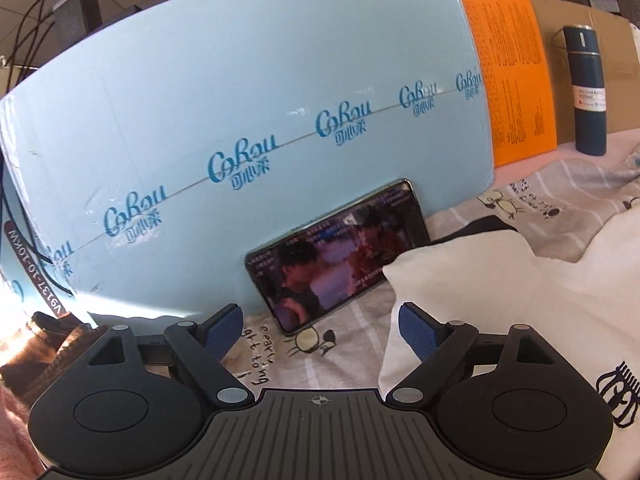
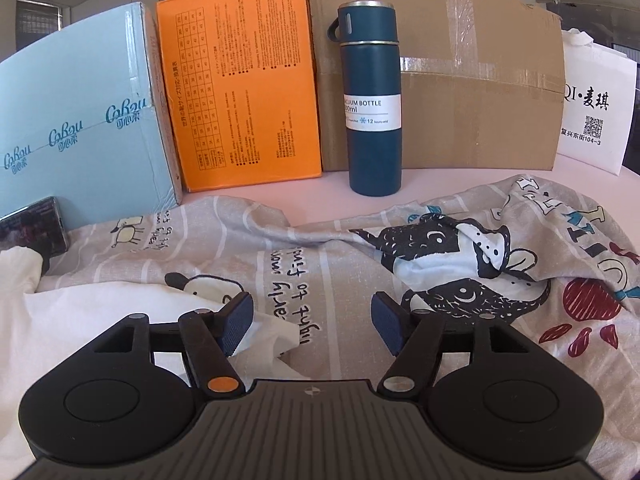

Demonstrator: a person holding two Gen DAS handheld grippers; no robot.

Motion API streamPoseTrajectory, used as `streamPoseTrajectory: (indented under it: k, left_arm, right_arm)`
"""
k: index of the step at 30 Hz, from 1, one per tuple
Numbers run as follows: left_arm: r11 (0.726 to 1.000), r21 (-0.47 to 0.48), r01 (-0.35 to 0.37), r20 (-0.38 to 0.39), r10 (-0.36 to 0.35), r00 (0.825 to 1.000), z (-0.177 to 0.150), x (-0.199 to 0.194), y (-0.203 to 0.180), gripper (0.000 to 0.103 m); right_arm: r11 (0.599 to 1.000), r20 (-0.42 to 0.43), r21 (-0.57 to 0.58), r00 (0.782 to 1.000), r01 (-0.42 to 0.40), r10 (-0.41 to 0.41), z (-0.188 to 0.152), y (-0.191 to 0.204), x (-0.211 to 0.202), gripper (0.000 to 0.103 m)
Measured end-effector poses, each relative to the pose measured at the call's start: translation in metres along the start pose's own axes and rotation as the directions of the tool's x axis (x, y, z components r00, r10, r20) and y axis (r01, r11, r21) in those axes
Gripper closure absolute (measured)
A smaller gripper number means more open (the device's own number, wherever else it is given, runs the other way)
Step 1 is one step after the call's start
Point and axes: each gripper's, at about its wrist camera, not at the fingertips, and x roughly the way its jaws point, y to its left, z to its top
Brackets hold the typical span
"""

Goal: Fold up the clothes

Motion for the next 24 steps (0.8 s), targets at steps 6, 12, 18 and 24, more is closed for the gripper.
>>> streamPoseTrajectory:
  k: [6,12,18,24]
  left_arm:
    - [0.968,-0.18,0.174,0.104,-0.157,0.982,-0.02,-0.084,0.023,0.015]
    - [0.912,-0.183,0.367,0.084,-0.357,0.93,-0.051,-0.125,-0.008,0.015]
    - [0.91,-0.092,0.404,-0.071,-0.411,0.909,-0.072,-0.113,-0.046,0.039]
    - [0.885,0.02,0.466,-0.083,-0.463,0.883,-0.08,-0.115,-0.064,0.085]
  right_arm:
    - [0.987,0.108,-0.026,0.981,-0.161,0.163,0.007,0.019,-0.045,0.037]
    - [0.824,-0.019,-0.037,0.824,-0.566,0.566,0.001,0.067,-0.073,0.036]
    - [0.724,-0.257,-0.052,0.709,-0.688,0.656,-0.03,0.137,-0.062,0.038]
    - [0.705,-0.335,-0.056,0.678,-0.707,0.654,-0.054,0.152,-0.06,0.086]
